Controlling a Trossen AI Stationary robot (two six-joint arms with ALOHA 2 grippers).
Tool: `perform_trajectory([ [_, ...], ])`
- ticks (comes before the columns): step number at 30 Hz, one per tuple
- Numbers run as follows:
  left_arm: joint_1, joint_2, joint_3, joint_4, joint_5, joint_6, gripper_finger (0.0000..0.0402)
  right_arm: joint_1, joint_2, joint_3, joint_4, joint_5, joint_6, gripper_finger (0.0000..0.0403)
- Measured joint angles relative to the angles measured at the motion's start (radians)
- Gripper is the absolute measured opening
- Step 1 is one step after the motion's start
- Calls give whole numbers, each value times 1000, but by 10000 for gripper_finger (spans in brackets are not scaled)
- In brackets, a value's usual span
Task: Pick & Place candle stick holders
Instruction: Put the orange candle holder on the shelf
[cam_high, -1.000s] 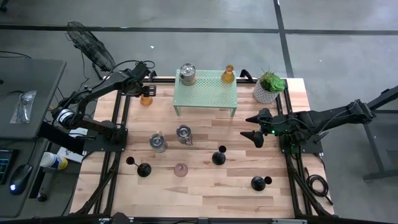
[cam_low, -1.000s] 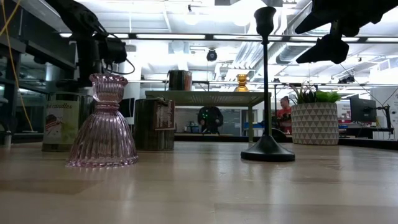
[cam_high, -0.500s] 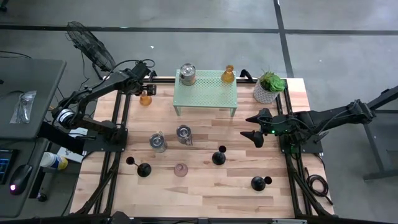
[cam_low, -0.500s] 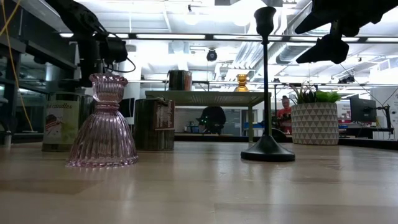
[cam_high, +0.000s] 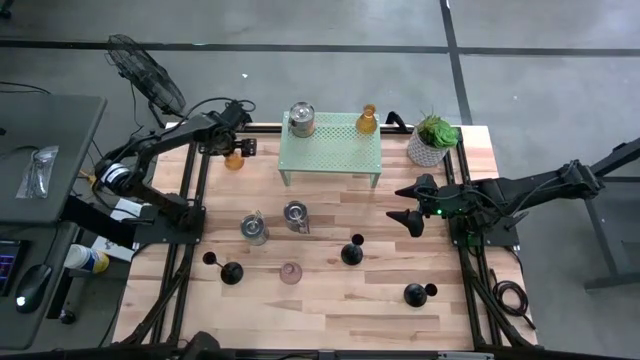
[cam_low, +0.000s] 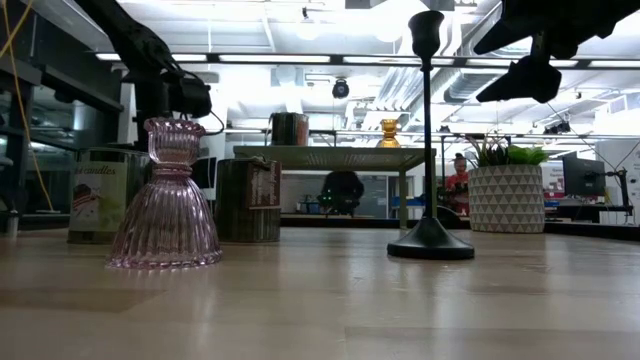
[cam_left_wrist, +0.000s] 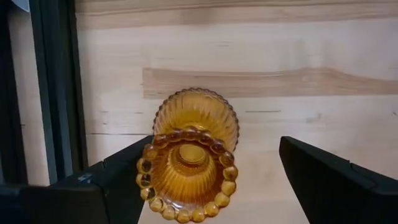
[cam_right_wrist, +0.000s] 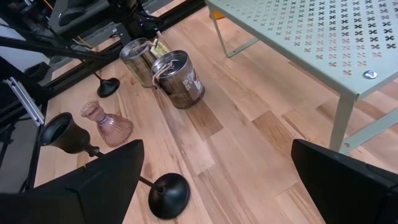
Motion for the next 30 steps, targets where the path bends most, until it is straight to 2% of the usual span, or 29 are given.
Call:
perform_trajectory([
  [13,1,1,0,0,-36,0,324,0,0,0,0,-3,10,400],
  [30,1,1,0,-12,-49,0,167,0,0,0,0,-3,11,400],
])
